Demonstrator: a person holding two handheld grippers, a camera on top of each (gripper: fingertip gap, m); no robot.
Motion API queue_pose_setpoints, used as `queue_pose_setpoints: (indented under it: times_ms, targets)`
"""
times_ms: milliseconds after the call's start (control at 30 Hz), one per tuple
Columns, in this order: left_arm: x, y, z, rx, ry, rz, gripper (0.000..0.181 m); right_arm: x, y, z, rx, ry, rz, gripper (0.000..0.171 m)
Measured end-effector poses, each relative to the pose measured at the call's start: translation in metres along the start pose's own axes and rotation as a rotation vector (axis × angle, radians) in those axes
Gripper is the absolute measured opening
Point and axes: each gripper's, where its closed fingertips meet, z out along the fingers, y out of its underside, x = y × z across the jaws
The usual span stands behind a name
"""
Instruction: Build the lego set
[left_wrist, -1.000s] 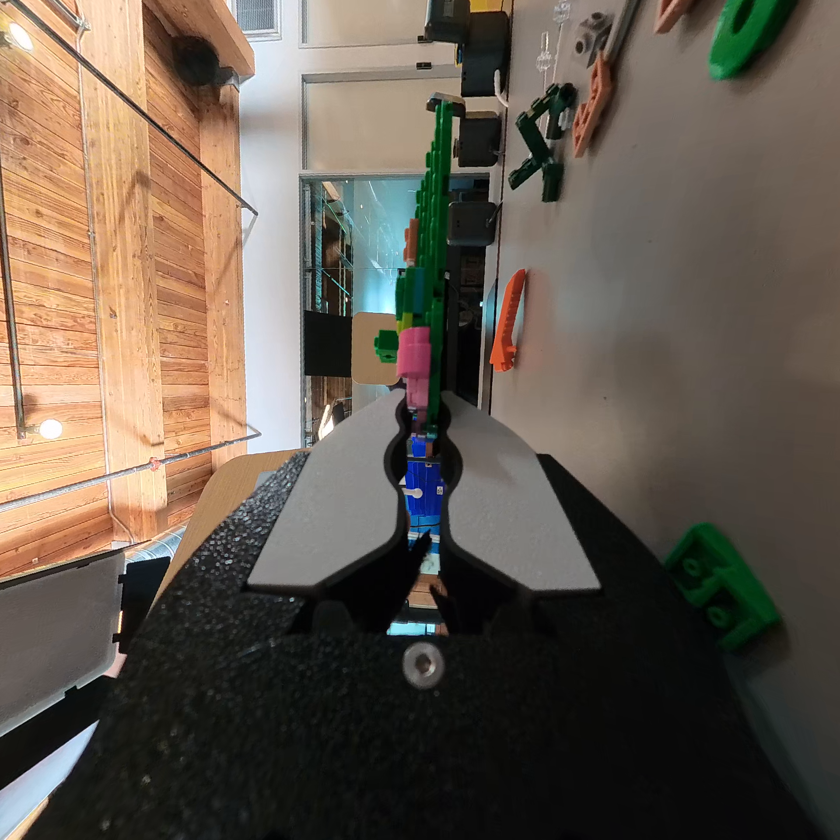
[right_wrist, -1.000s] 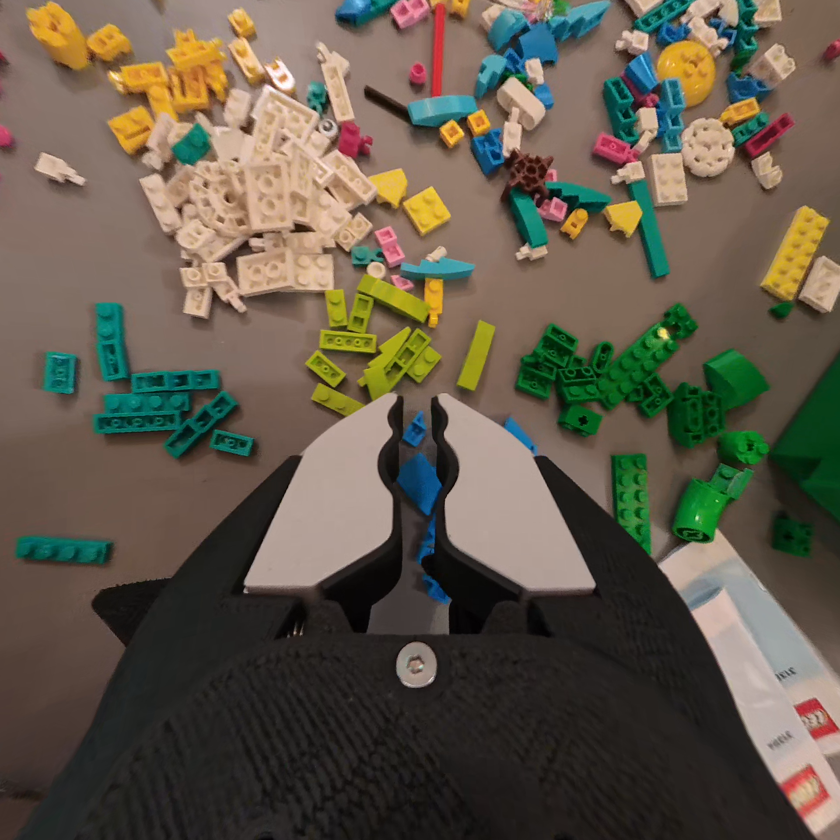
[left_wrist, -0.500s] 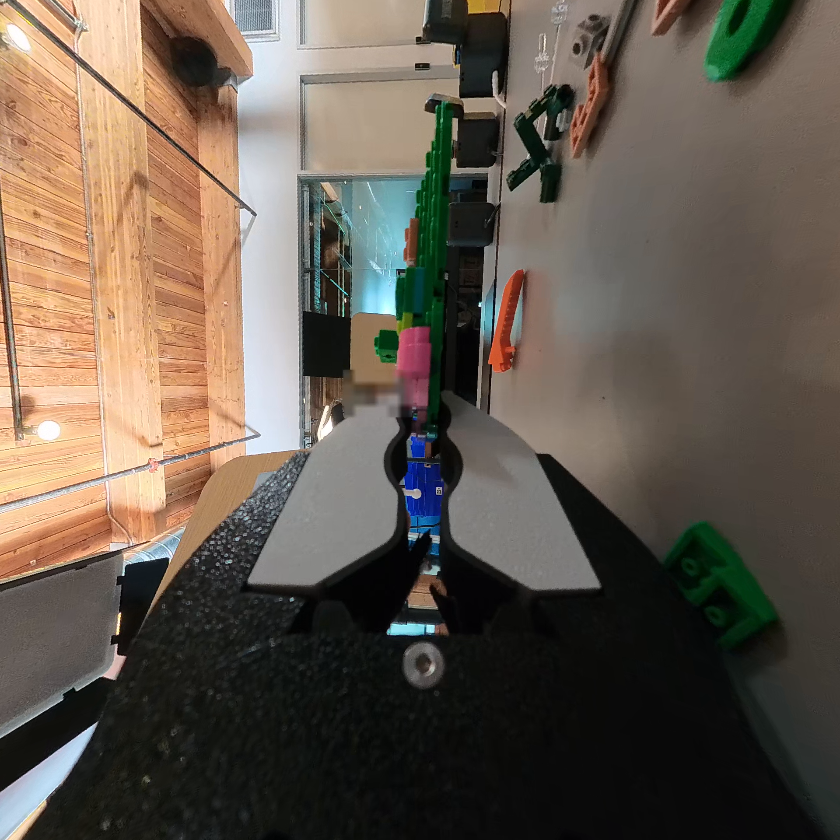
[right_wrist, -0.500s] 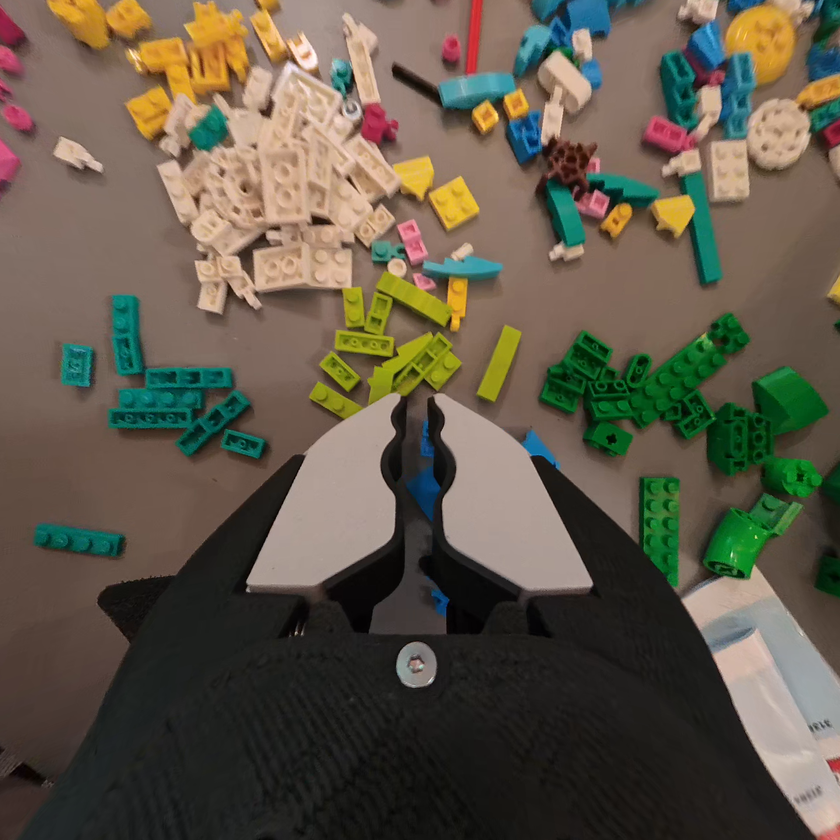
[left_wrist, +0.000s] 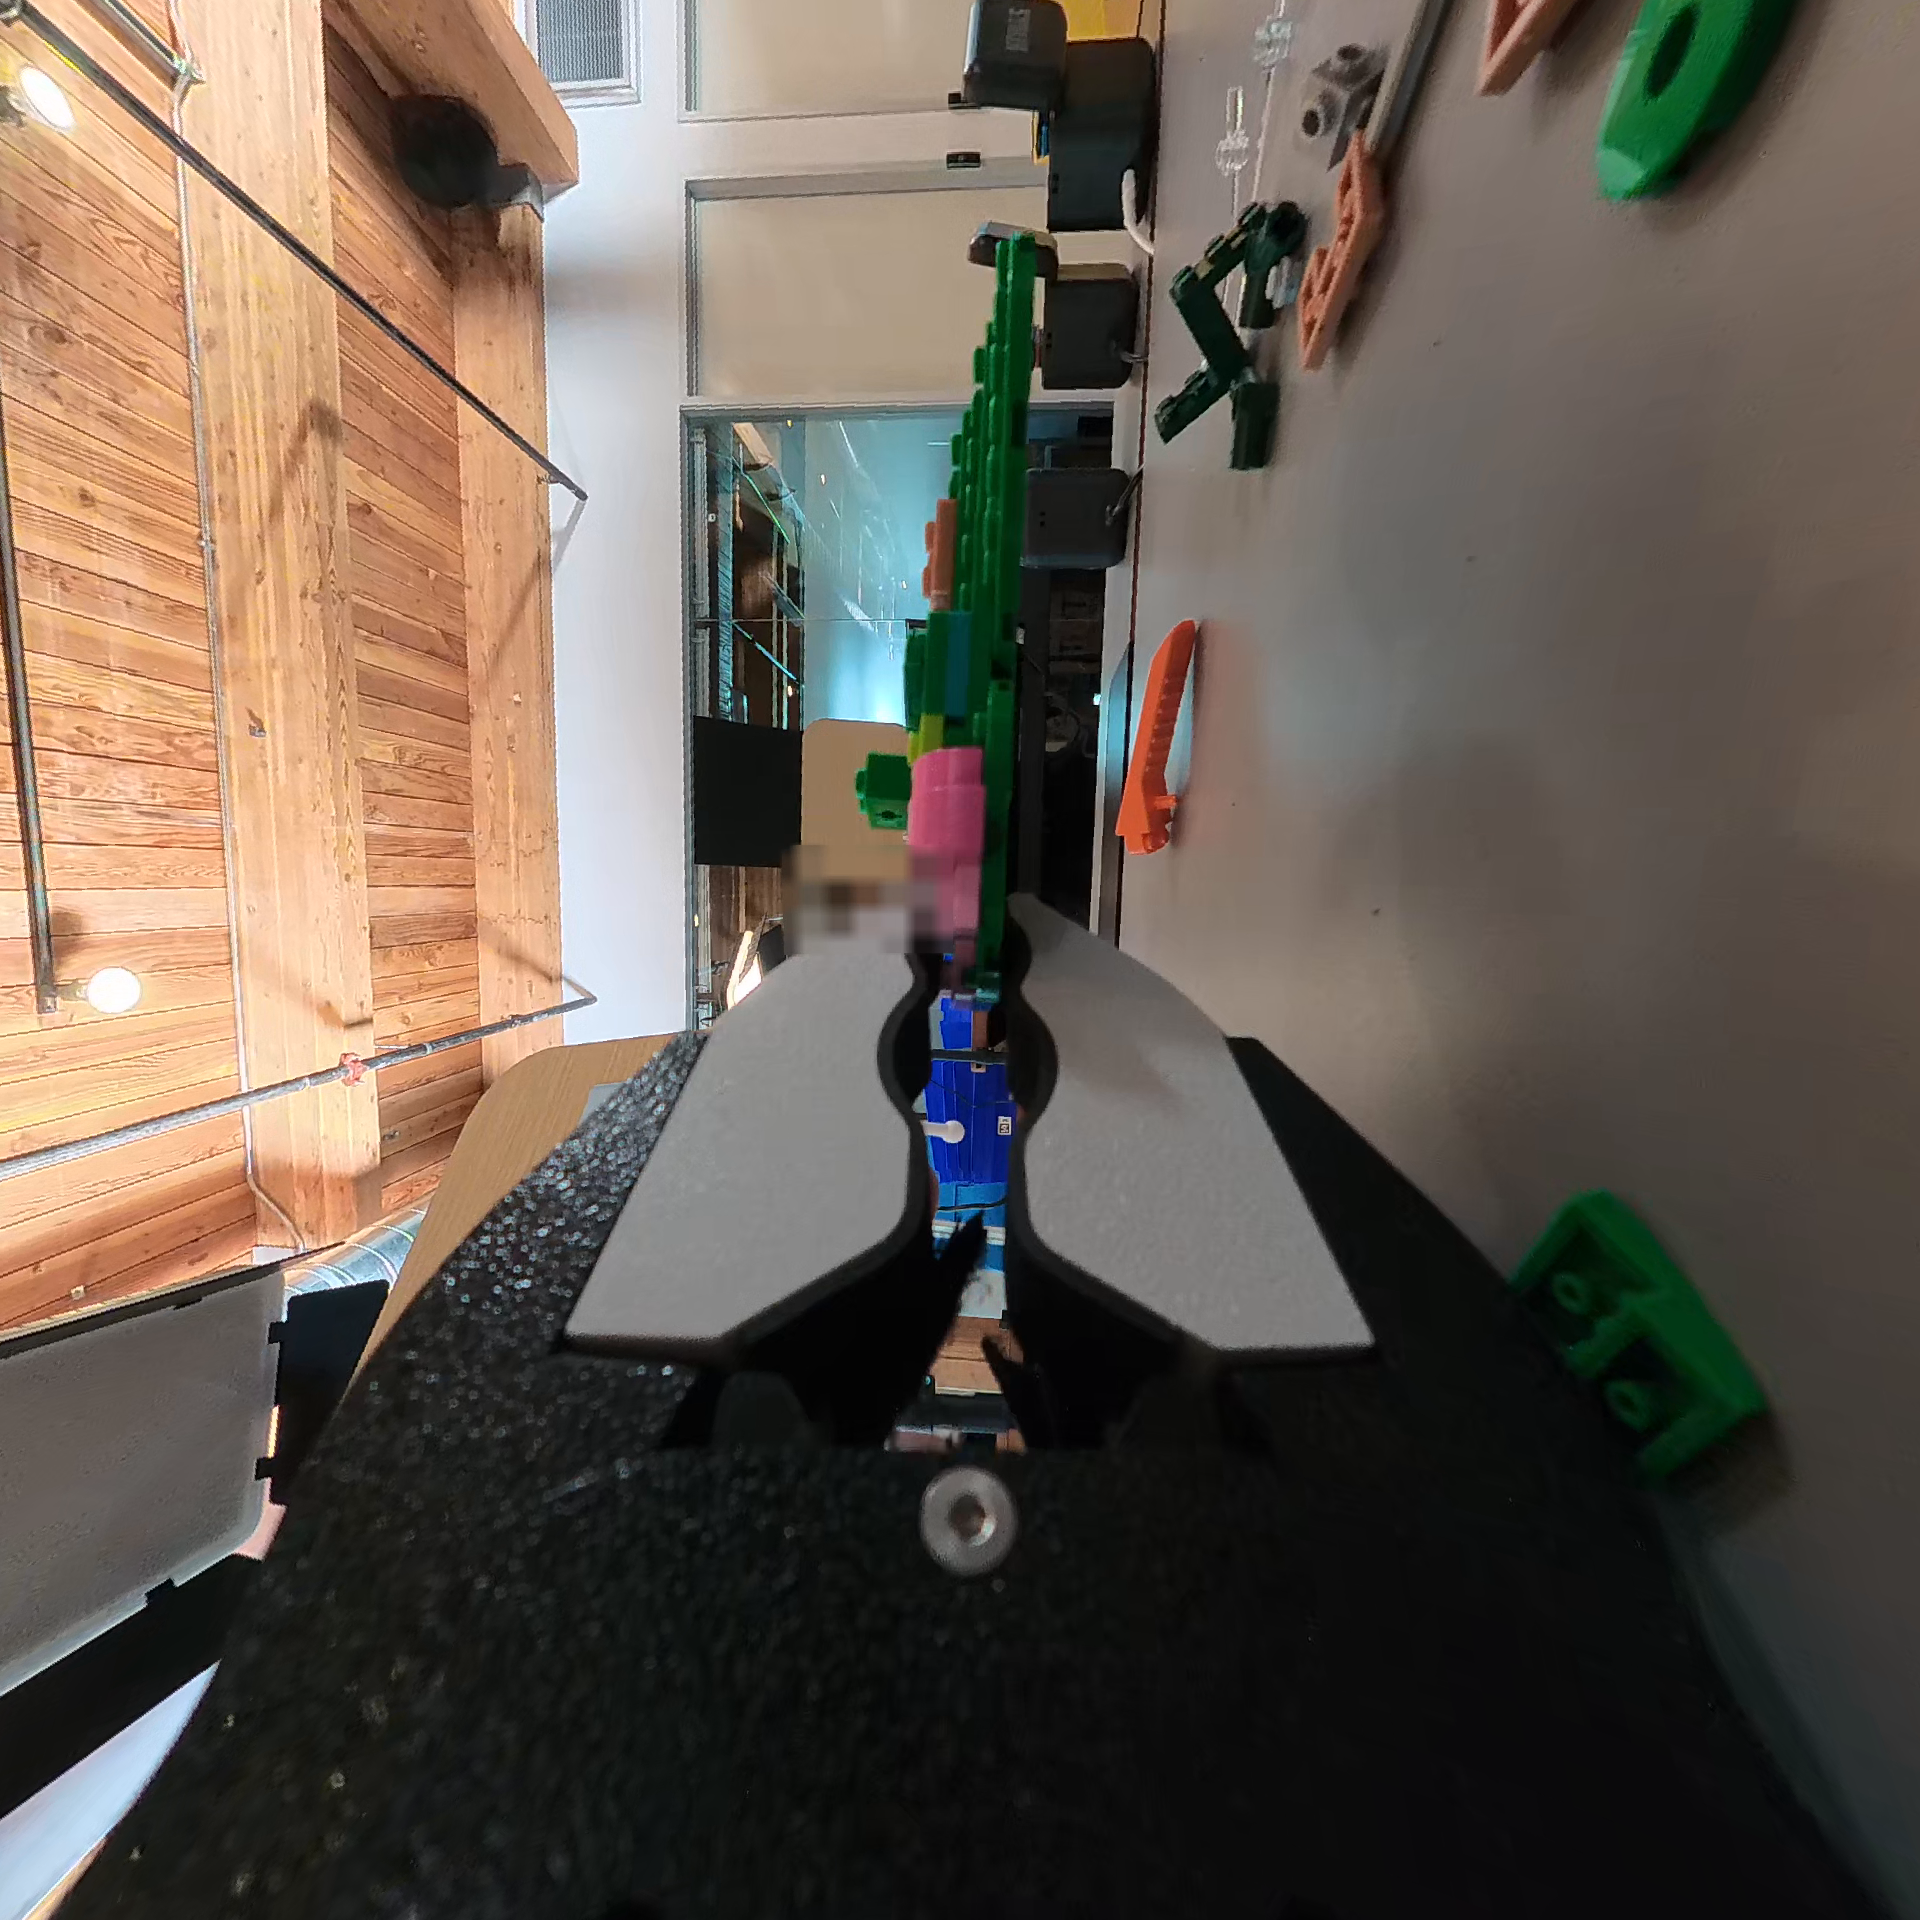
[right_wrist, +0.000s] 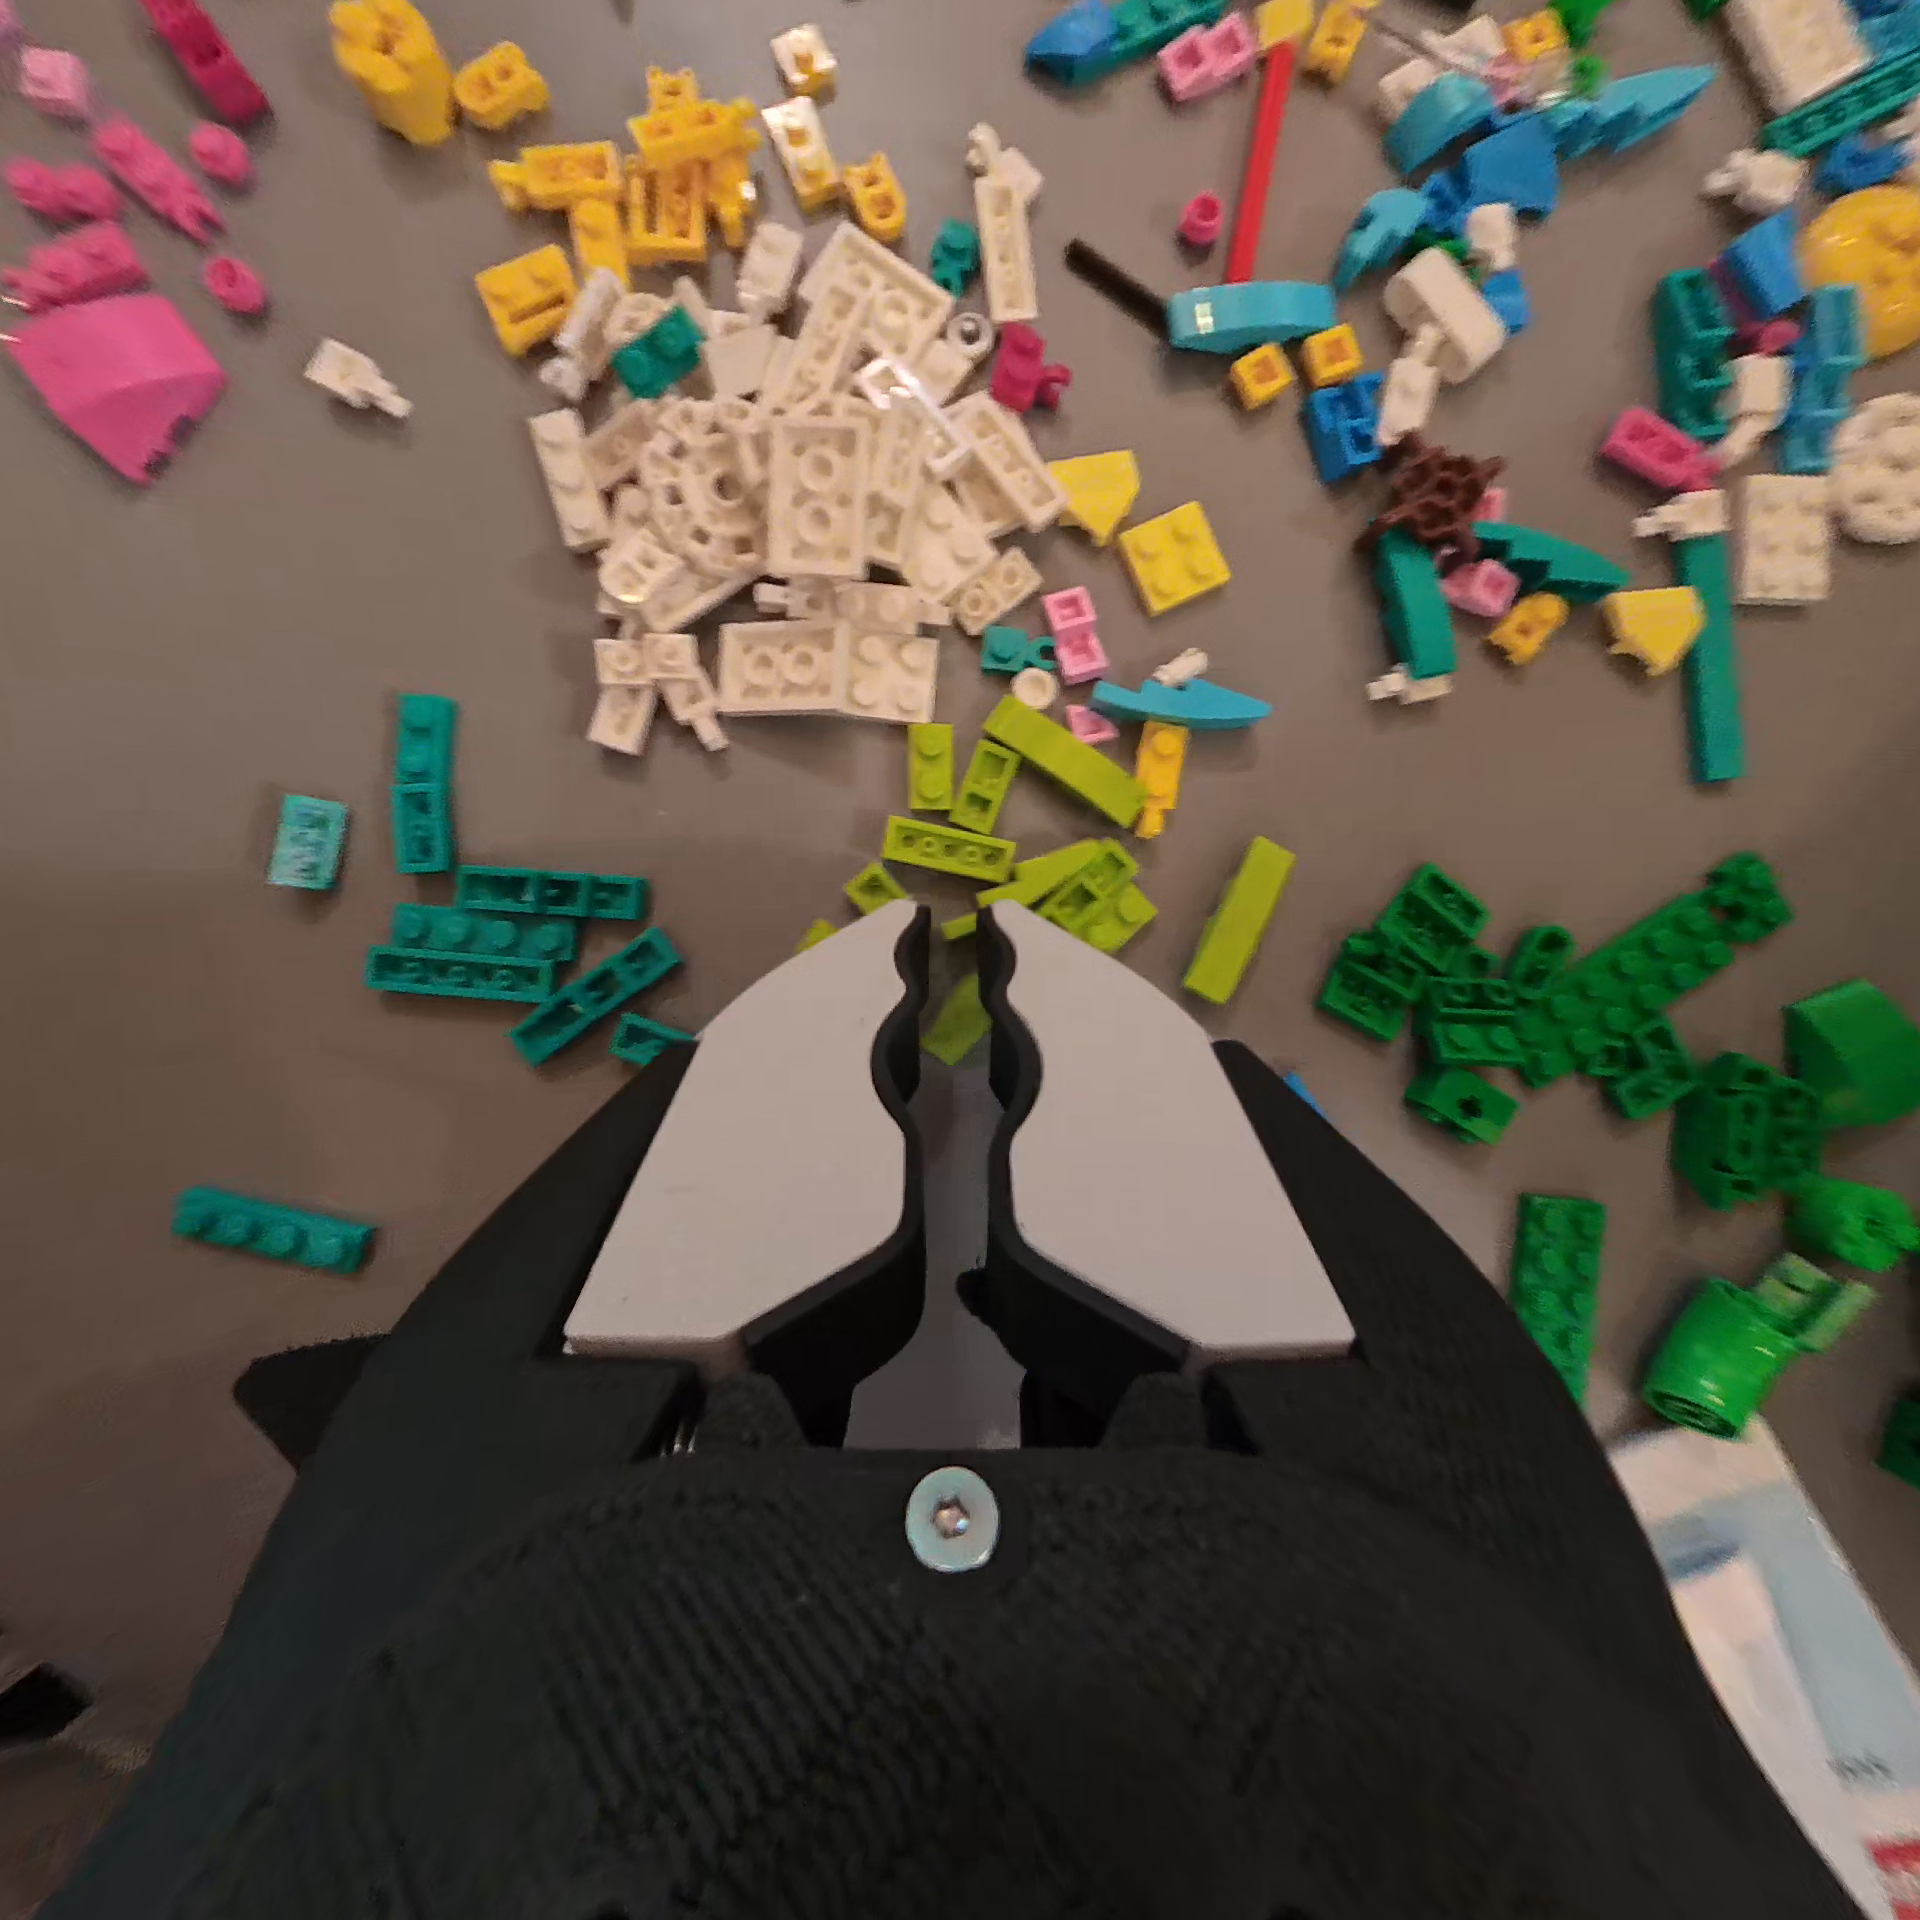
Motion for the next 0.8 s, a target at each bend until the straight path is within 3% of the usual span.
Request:
queue_pose_setpoints:
  times_ms: [33, 300, 800]
  targets:
    - [0.0, 0.0, 0.0, 0.0, 0.0, 0.0, 0.008, 0.005, 0.001, 0.0, -0.006, 0.029, -0.012, 0.006]
    - [0.0, 0.0, 0.0, 0.0, 0.001, 0.002, 0.008, 0.03, 0.013, -0.007, -0.097, 0.172, -0.004, 0.007]
    - [0.001, 0.0, 0.0, 0.0, 0.003, 0.003, 0.008, 0.047, 0.017, -0.012, -0.035, 0.238, 0.079, 0.007]
